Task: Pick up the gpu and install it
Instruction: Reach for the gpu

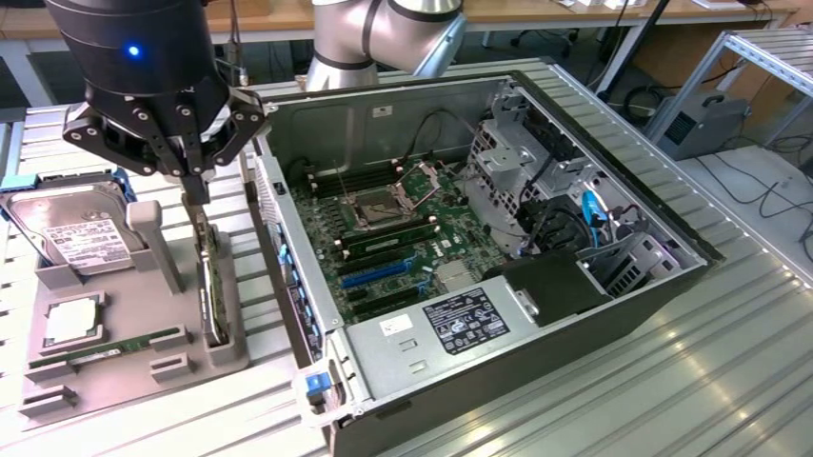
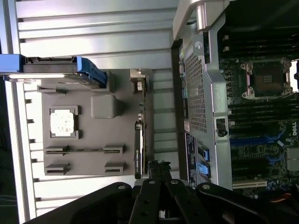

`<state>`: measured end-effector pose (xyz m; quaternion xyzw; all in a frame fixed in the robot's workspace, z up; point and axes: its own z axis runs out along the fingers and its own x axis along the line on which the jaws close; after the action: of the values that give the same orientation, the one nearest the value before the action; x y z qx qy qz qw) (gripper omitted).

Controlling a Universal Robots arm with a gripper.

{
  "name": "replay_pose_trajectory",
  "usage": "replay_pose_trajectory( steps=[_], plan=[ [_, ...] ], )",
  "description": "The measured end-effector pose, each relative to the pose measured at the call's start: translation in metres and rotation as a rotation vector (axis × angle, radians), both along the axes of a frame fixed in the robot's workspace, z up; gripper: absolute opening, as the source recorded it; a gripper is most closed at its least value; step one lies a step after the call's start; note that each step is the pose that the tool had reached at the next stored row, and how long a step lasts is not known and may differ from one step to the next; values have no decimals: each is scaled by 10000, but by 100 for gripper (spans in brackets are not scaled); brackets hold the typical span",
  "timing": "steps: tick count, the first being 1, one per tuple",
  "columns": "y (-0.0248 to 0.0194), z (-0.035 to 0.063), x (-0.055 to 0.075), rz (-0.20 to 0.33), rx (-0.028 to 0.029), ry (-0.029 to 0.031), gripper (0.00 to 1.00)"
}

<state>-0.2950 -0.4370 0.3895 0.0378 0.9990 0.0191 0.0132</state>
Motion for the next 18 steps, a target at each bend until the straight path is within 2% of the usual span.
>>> replay_pose_trajectory(
  steps=[7,18],
  plan=[
    [-41,-1,-1,0,0,-1,11],
    [-75,-3,-36,0,0,0,11]
  ],
)
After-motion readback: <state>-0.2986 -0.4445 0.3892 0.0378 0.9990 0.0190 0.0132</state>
